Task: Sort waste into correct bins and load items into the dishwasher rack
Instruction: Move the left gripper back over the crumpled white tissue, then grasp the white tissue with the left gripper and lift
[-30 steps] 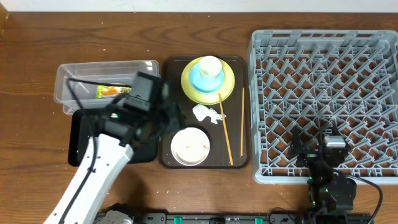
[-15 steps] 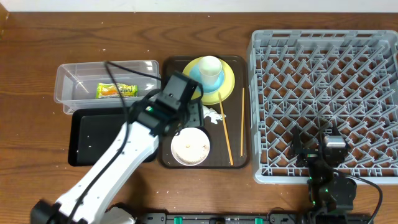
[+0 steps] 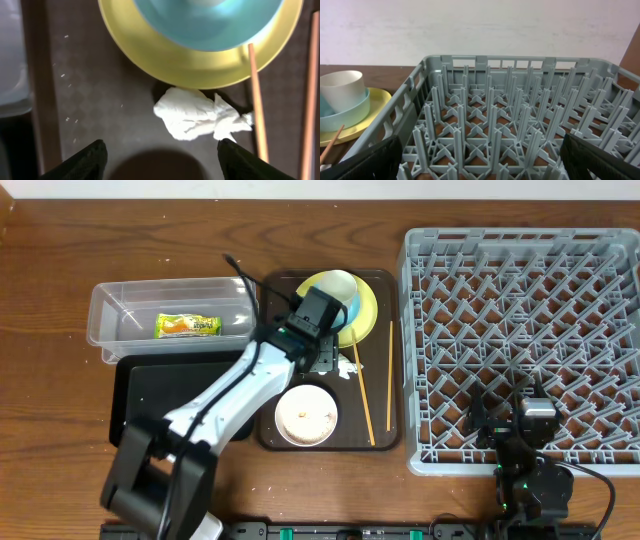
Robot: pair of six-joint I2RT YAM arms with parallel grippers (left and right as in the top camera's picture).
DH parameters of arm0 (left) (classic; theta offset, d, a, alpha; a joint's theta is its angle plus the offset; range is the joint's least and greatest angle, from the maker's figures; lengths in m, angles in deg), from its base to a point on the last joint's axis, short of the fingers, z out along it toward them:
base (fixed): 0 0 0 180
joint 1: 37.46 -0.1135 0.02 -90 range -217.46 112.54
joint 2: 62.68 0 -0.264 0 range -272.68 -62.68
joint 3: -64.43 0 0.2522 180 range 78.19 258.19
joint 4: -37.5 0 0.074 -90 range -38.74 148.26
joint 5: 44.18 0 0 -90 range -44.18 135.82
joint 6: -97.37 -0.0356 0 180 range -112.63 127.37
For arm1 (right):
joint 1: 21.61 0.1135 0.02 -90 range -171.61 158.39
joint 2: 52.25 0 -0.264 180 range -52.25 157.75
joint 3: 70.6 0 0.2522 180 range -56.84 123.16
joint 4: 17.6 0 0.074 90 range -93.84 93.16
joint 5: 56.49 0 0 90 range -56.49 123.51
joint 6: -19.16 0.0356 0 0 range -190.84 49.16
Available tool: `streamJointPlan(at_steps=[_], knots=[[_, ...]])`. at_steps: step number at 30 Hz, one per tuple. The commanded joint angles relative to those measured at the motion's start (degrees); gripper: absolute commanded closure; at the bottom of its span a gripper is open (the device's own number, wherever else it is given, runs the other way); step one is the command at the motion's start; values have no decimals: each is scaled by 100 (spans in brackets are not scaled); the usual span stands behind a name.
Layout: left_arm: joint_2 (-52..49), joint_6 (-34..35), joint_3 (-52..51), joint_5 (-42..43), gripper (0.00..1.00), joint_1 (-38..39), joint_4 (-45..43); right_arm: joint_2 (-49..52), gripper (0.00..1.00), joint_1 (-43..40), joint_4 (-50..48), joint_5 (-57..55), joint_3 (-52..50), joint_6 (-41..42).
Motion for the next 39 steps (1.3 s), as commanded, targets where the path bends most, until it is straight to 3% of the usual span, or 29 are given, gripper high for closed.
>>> streamJointPlan(at_steps=[1,24,39], knots=[[-216,-293,22,-98,26,2,-90,0,1,22,20,22,-11,17],[-966,-636,17,271,21,2,-562,0,1,22,20,22,-13,17],[-1123,-638,17,269,28,2,-599,0,1,22,20,24,-11,17]])
